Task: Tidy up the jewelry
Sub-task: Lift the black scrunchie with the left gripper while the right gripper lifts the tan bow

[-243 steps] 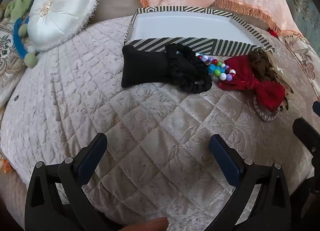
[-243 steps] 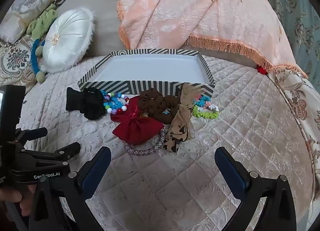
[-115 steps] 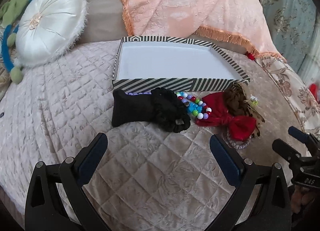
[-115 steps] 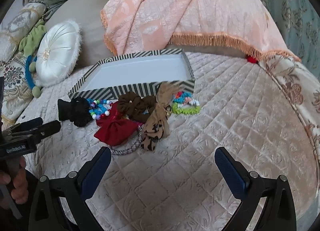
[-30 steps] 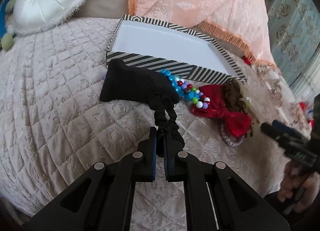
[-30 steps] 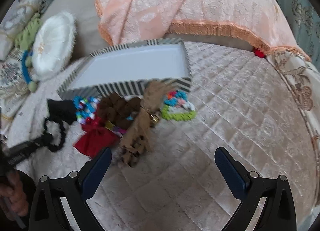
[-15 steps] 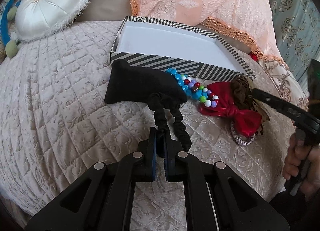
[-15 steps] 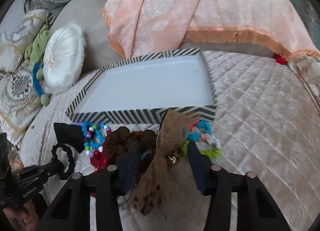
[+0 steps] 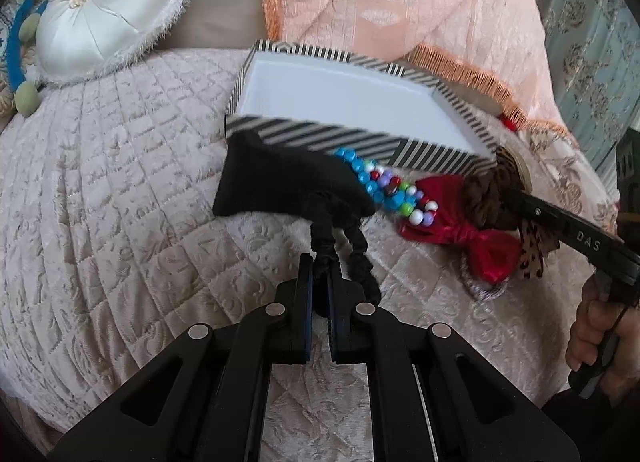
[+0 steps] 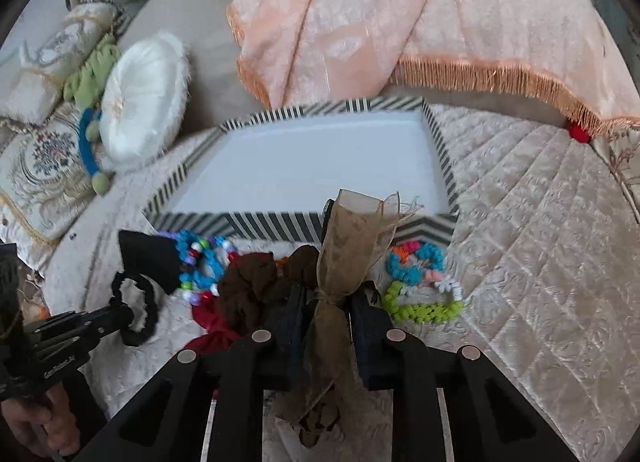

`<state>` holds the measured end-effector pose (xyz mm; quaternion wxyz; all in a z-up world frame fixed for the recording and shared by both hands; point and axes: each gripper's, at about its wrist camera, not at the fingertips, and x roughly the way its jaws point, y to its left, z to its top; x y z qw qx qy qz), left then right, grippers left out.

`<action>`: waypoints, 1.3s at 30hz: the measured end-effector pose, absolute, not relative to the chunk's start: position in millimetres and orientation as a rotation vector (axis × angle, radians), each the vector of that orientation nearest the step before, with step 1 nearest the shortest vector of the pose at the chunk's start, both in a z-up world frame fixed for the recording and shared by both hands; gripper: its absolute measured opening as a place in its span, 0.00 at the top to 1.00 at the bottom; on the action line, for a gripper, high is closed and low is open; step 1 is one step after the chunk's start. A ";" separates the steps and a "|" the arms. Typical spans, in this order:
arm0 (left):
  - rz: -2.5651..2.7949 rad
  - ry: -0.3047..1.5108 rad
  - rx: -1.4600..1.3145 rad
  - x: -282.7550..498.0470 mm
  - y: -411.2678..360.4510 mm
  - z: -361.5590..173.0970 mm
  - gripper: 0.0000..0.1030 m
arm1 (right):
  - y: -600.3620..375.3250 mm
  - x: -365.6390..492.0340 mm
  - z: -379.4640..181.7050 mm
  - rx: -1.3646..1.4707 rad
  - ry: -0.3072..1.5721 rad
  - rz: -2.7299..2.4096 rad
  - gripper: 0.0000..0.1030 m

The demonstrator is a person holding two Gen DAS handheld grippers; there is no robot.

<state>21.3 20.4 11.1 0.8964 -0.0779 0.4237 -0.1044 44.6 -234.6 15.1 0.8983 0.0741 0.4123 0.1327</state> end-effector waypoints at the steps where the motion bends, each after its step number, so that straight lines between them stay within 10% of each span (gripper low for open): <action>1: -0.218 0.865 -0.167 20.4 21.6 13.6 0.96 | -236.0 42.2 17.9 0.160 0.844 0.275 0.80; 39: -0.265 0.791 -0.163 5.0 16.7 48.8 0.96 | -252.6 2.0 58.6 0.236 0.729 0.208 0.80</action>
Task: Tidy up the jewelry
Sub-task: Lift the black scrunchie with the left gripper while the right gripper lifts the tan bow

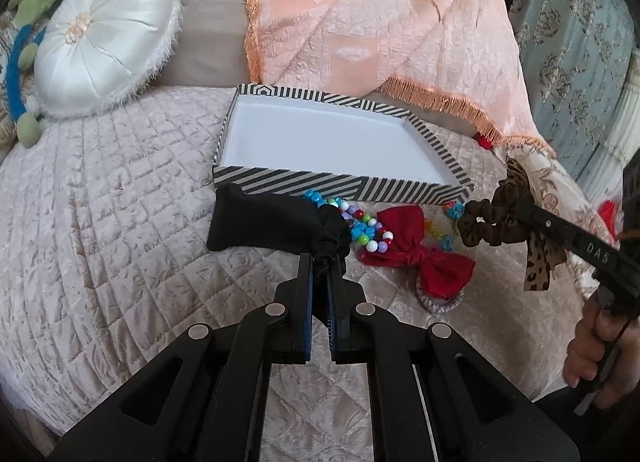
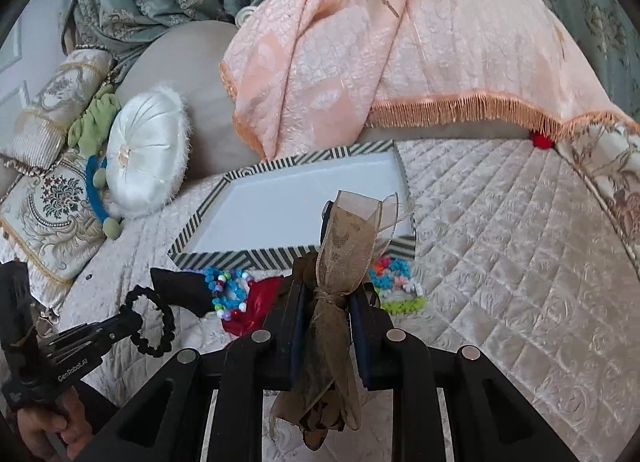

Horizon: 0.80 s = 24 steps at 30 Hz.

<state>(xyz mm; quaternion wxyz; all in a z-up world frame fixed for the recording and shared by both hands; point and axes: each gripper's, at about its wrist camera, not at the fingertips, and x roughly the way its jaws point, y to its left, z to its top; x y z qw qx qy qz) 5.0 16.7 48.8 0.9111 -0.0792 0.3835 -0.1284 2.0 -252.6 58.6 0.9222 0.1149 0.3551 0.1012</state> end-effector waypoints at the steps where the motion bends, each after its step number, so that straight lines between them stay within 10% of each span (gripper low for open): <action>1: -0.269 0.784 -0.167 5.8 17.8 50.2 0.96 | -251.8 1.7 59.8 0.232 0.723 0.208 0.80; 24: -0.113 0.795 0.005 2.9 2.9 33.6 0.96 | -234.5 4.4 51.6 0.167 0.768 0.236 0.80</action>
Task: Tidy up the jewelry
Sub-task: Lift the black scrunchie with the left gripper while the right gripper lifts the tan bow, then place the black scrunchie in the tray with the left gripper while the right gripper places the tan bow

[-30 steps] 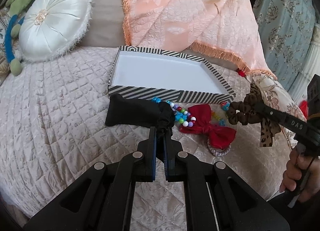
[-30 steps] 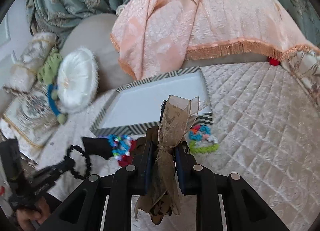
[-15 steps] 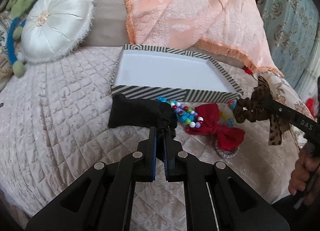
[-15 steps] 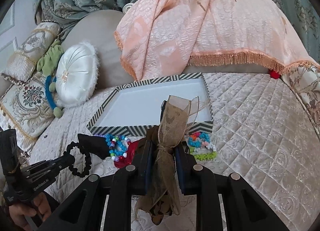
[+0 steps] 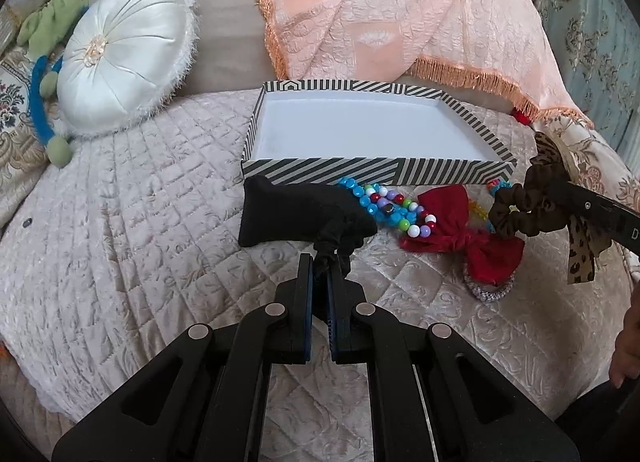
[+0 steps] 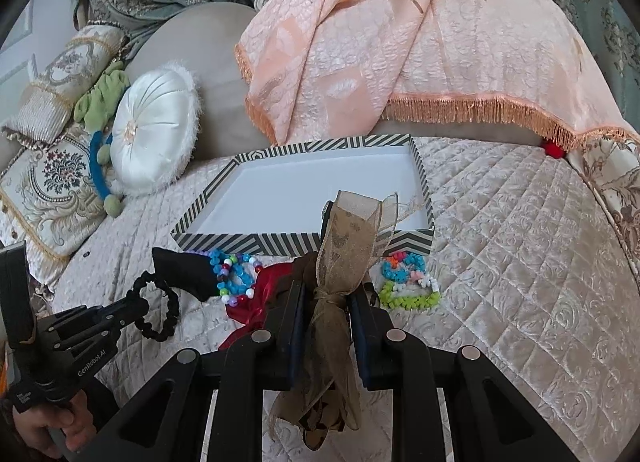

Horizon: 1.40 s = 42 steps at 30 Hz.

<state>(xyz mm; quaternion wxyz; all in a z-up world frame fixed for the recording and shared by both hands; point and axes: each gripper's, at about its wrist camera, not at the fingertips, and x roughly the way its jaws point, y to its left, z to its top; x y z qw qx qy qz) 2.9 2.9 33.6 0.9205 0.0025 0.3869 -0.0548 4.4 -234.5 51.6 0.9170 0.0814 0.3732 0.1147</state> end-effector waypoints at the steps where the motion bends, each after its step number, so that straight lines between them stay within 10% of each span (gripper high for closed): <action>1: -0.113 0.796 0.004 2.9 3.2 33.5 0.96 | -233.7 4.5 51.5 0.165 0.769 0.237 0.80; 30: -0.222 0.797 -0.093 113.0 14.0 94.4 0.95 | -252.7 89.3 72.0 0.223 0.714 0.142 0.80; 42: -0.154 0.887 -0.114 197.1 4.2 32.6 0.95 | -262.5 165.4 13.1 0.339 0.825 0.163 0.80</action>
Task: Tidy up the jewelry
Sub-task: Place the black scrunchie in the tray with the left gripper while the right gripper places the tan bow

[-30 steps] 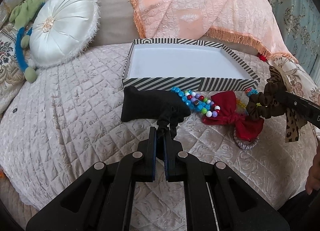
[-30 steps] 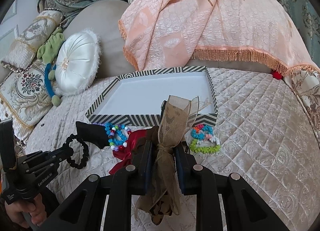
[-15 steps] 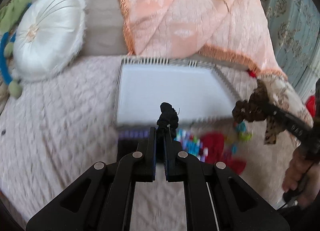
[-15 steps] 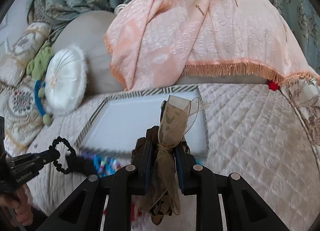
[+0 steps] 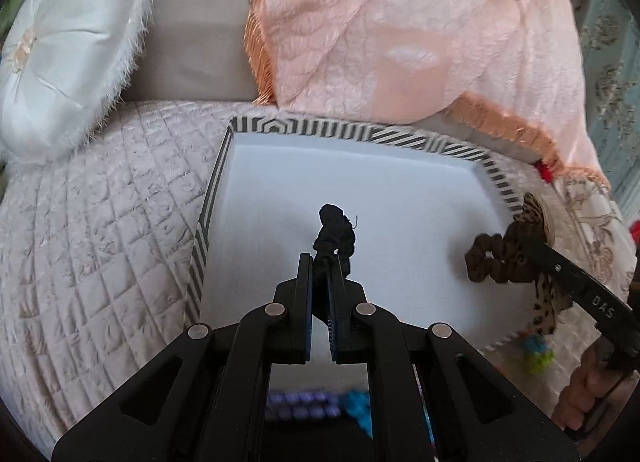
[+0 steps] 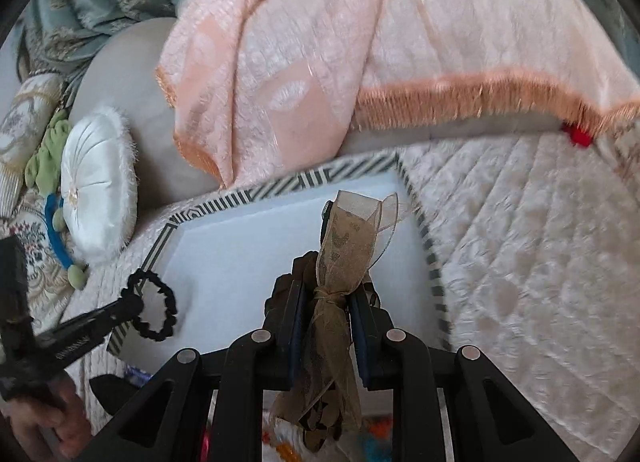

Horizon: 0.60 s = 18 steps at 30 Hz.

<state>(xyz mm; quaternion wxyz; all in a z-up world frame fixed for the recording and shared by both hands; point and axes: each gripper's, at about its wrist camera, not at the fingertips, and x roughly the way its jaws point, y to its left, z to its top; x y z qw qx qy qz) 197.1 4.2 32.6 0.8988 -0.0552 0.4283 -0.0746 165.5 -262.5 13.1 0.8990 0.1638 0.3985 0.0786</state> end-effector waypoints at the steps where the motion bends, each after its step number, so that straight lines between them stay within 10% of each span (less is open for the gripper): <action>1: -0.145 0.896 -0.112 200.1 4.4 29.3 0.96 | -263.0 169.2 7.4 0.337 0.845 0.145 0.80; 6: -0.092 0.947 -0.072 207.2 5.9 15.8 0.87 | -263.6 175.5 -7.5 0.302 0.909 0.083 0.78; 10: -0.062 0.940 -0.089 204.1 10.5 17.8 0.41 | -263.8 173.1 -5.4 0.325 0.895 0.095 0.56; 18: -0.083 0.913 -0.074 192.4 21.6 38.5 0.41 | -260.5 155.3 13.5 0.259 0.821 0.083 0.54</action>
